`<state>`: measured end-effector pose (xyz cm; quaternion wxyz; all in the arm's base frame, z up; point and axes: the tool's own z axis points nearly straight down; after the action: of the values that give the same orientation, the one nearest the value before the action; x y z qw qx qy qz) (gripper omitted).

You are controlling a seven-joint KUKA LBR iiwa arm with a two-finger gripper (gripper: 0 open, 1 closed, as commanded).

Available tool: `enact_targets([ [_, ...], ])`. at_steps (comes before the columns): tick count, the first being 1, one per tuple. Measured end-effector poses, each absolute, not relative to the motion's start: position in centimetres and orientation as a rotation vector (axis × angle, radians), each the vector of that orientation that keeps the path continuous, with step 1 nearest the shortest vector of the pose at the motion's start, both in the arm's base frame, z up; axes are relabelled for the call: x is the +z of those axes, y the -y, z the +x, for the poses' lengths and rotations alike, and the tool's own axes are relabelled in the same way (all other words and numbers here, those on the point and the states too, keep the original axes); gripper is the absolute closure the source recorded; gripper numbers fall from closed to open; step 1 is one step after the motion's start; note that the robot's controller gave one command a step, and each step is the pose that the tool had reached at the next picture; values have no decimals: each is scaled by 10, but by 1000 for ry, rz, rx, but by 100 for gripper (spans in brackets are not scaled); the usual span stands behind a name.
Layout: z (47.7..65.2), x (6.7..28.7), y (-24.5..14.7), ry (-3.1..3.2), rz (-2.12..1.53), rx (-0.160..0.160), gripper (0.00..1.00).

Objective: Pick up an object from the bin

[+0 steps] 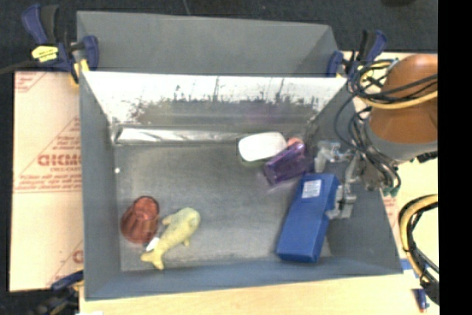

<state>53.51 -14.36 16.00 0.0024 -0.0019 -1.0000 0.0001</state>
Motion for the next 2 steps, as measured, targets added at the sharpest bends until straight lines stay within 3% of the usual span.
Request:
enact_targets([
  [1, 537, 165, 143, 3145, 0, 3, 0],
  [2, 520, 94, 108, 3155, -31, 5, 0],
])
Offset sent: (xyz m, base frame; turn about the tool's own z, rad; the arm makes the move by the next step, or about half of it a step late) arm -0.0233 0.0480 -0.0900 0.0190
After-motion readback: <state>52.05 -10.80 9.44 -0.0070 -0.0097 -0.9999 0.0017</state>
